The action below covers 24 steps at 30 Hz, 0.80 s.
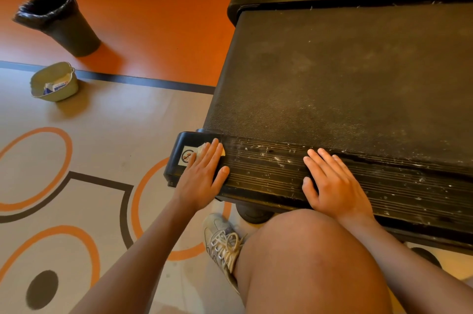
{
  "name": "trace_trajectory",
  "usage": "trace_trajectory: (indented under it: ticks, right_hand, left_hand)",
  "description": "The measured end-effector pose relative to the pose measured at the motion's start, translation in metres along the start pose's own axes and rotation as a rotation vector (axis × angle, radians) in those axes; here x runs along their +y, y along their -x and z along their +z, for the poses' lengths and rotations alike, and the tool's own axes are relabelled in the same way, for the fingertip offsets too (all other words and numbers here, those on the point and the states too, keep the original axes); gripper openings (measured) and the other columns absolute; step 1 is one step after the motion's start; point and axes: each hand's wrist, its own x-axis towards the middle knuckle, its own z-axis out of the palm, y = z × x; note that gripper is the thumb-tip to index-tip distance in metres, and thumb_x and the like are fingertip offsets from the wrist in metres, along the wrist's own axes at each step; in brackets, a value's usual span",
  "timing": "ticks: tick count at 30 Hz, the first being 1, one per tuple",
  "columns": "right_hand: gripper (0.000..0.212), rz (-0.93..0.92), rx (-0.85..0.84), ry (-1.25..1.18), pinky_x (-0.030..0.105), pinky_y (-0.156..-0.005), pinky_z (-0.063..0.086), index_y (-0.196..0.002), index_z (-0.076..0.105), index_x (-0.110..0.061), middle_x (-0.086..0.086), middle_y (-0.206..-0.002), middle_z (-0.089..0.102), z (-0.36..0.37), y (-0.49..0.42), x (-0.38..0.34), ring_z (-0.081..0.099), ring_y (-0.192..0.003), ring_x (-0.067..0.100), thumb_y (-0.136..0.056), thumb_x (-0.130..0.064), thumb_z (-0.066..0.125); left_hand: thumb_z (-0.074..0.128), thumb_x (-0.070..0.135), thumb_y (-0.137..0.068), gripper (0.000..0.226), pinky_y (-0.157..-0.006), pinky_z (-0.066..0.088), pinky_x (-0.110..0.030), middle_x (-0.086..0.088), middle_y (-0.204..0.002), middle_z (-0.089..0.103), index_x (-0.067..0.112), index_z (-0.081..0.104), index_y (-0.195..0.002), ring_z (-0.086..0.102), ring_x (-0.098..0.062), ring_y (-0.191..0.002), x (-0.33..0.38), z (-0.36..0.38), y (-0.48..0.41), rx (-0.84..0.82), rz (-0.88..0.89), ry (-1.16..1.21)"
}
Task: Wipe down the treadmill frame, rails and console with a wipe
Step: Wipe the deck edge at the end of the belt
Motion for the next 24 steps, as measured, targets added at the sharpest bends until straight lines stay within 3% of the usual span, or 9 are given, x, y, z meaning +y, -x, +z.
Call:
trace_trajectory:
  ticks: [5, 14, 20, 24]
  right_hand:
    - [0.06, 0.001, 0.005, 0.001, 0.055, -0.115, 0.041, -0.14, 0.06, -0.004, 0.017, -0.147, 0.055, 0.001, 0.0, 0.0, 0.048, -0.142, 0.033, -0.101, -0.039, 0.031]
    - [0.06, -0.002, 0.003, 0.003, 0.055, -0.115, 0.041, -0.14, 0.06, -0.004, 0.017, -0.148, 0.055, 0.002, 0.0, 0.001, 0.047, -0.142, 0.033, -0.101, -0.04, 0.03]
    - [0.06, -0.004, 0.002, 0.008, 0.055, -0.116, 0.04, -0.141, 0.059, -0.005, 0.016, -0.149, 0.054, 0.002, 0.0, 0.001, 0.046, -0.143, 0.032, -0.102, -0.04, 0.031]
    - [0.061, -0.002, 0.001, 0.008, 0.055, -0.116, 0.04, -0.142, 0.058, -0.004, 0.016, -0.149, 0.054, 0.002, 0.0, 0.001, 0.046, -0.144, 0.032, -0.102, -0.04, 0.03]
  left_hand:
    - [0.004, 0.068, -0.1, 0.071, -0.121, -0.016, -0.033, 0.015, -0.166, -0.016, 0.033, -0.01, -0.16, -0.019, -0.004, -0.152, 0.011, 0.012, 0.031, 0.05, -0.058, -0.001]
    - [0.01, 0.063, -0.102, 0.068, -0.124, -0.01, -0.036, 0.017, -0.166, -0.017, 0.032, -0.008, -0.161, -0.019, -0.003, -0.152, 0.015, 0.022, 0.06, 0.073, -0.07, 0.096]
    - [0.009, 0.064, -0.103, 0.069, -0.122, -0.015, -0.033, 0.015, -0.166, -0.017, 0.03, -0.007, -0.161, -0.019, -0.002, -0.152, 0.016, 0.014, 0.035, 0.062, -0.042, 0.067]
    - [0.015, 0.061, -0.105, 0.07, -0.121, -0.014, -0.032, 0.009, -0.167, -0.015, 0.026, -0.005, -0.162, -0.015, -0.01, -0.154, 0.023, 0.001, 0.0, 0.006, -0.016, 0.021]
